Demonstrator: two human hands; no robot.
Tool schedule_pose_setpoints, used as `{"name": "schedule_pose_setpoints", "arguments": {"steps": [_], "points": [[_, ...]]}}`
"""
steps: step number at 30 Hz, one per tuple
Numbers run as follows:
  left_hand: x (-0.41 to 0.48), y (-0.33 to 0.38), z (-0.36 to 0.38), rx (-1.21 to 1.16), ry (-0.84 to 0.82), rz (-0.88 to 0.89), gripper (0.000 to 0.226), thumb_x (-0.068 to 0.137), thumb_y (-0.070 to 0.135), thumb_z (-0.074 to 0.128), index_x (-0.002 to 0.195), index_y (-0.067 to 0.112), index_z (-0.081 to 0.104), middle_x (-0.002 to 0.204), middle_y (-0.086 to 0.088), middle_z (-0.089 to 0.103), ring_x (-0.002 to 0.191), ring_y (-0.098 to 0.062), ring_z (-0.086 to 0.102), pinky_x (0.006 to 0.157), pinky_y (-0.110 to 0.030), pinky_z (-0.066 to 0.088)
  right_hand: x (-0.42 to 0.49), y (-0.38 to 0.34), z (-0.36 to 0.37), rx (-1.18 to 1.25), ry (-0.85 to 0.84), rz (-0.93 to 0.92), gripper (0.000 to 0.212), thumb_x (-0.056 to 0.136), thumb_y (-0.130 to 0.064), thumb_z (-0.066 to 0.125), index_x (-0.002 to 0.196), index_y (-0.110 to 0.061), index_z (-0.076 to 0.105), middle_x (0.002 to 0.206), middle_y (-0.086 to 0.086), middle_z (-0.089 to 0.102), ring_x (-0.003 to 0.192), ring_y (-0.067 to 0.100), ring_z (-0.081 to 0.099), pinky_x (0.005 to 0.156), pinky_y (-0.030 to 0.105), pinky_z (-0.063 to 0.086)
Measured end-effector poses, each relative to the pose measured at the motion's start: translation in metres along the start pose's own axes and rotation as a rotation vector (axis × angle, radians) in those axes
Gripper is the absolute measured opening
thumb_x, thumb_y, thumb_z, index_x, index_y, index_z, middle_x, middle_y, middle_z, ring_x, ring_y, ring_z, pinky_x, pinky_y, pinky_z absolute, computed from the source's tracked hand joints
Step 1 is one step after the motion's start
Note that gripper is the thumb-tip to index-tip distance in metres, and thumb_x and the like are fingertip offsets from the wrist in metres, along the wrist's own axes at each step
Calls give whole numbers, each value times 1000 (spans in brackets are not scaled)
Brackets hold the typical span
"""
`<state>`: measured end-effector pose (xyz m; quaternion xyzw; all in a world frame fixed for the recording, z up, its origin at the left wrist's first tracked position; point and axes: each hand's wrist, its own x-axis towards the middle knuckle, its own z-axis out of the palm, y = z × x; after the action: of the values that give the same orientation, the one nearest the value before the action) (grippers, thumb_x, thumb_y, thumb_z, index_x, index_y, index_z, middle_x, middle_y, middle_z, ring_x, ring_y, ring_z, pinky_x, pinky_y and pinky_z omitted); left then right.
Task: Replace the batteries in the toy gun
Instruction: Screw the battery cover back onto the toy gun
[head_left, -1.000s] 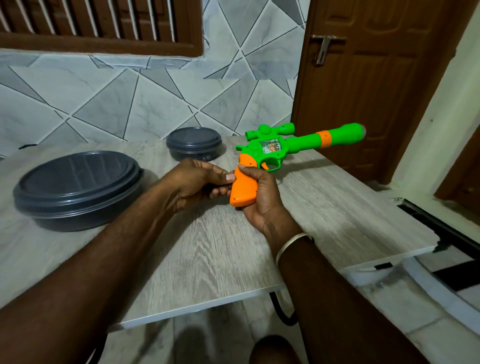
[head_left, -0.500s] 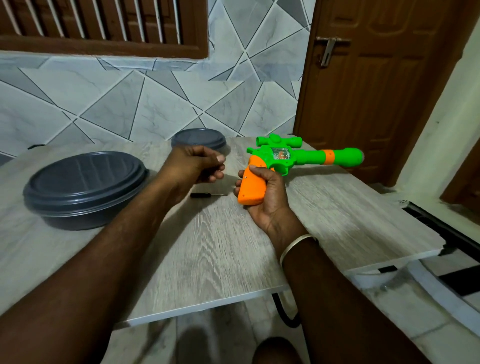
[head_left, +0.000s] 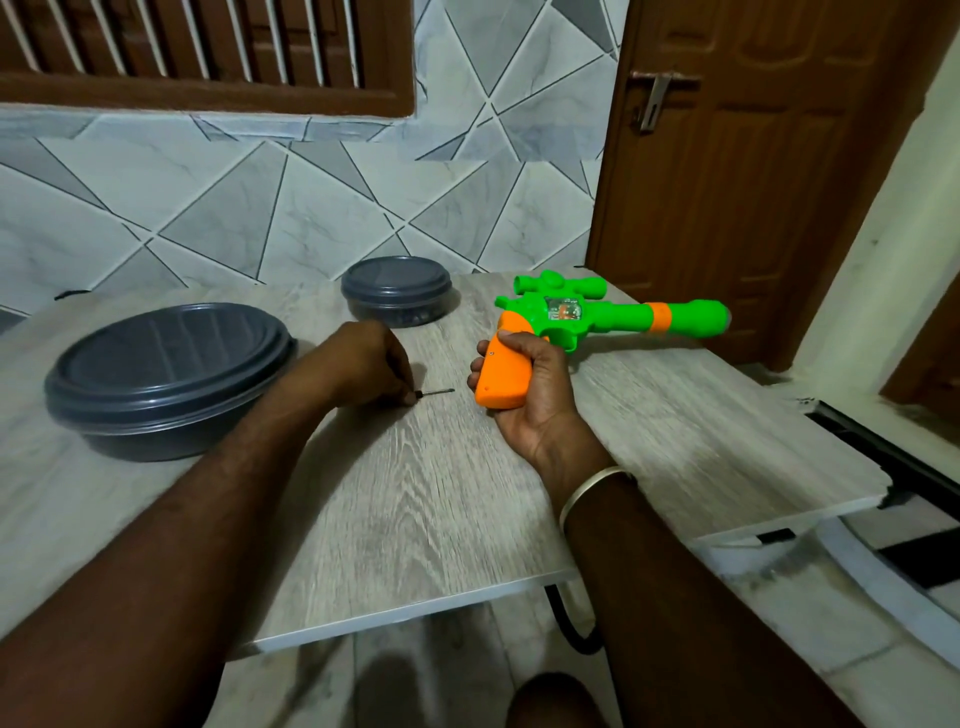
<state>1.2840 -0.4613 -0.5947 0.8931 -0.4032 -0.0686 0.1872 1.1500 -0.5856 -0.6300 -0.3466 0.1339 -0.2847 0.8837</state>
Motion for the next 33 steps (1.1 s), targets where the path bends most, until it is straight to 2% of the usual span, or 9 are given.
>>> {"name": "schedule_pose_setpoints", "arguments": {"steps": [2, 4, 8, 11, 13, 17, 21, 25, 33], "points": [[1, 0, 1, -91, 60, 1, 10, 84, 19, 79, 94, 17, 76, 98, -4, 73, 83, -13, 65, 70, -26, 53, 0, 0, 1, -29, 8, 6, 10, 90, -11, 53, 97, -4, 55, 78, 9, 59, 58, 18, 56, 49, 24, 49], [-4, 4, -1, -309, 162, 20, 4, 88, 10, 74, 92, 9, 73, 93, -11, 74, 80, -23, 71, 71, -32, 62, -1, 0, 1, -57, 15, 8, 7, 90, -11, 54, 93, -6, 56, 78, 8, 59, 58, 18, 56, 49, 25, 48], [-11, 12, -6, -627, 375, 228, 7, 89, 4, 71, 94, 2, 74, 86, -14, 72, 70, -20, 64, 63, -26, 56, 0, 1, 1, -105, 32, 8, 6, 90, -11, 55, 86, -7, 58, 77, 7, 58, 59, 18, 55, 52, 29, 46], [-12, 18, -7, -811, 372, 304, 9, 87, 4, 73, 96, 1, 74, 80, -9, 69, 68, -13, 59, 61, -24, 50, 1, 1, 2, -131, 48, 6, 10, 89, -12, 56, 81, -6, 59, 74, 7, 58, 58, 18, 55, 55, 31, 44], [-12, 21, -6, -864, 342, 339, 10, 89, 9, 73, 96, 4, 74, 80, -6, 71, 71, -13, 64, 66, -26, 53, 2, 1, 1, -136, 60, -2, 10, 89, -12, 56, 82, -6, 59, 74, 7, 59, 55, 17, 56, 52, 28, 46], [-16, 27, -2, -882, 324, 465, 10, 94, 5, 64, 101, -1, 69, 91, -24, 71, 82, -30, 72, 76, -36, 61, 3, 2, 1, -129, 66, -14, 6, 89, -12, 56, 89, -6, 58, 77, 8, 60, 56, 18, 56, 51, 26, 47], [-18, 37, 2, -836, 388, 531, 10, 93, 1, 66, 101, -4, 65, 79, -19, 70, 71, -28, 72, 68, -36, 61, 1, 2, 1, -133, 68, -16, 3, 89, -11, 57, 89, -8, 57, 77, 8, 60, 59, 20, 56, 54, 30, 45], [-18, 43, 7, -764, 431, 557, 17, 91, -1, 68, 106, -9, 64, 78, -18, 70, 70, -35, 71, 67, -42, 63, 1, 2, 1, -134, 77, -24, 2, 89, -10, 57, 87, -9, 58, 76, 8, 60, 58, 19, 56, 57, 33, 44], [-17, 45, 13, -601, 492, 571, 16, 91, 9, 71, 104, 0, 68, 84, -10, 73, 72, -19, 74, 70, -40, 63, 2, 2, 2, -134, 62, -26, 3, 89, -10, 55, 90, -12, 57, 79, 8, 58, 60, 19, 55, 57, 31, 42]]}}
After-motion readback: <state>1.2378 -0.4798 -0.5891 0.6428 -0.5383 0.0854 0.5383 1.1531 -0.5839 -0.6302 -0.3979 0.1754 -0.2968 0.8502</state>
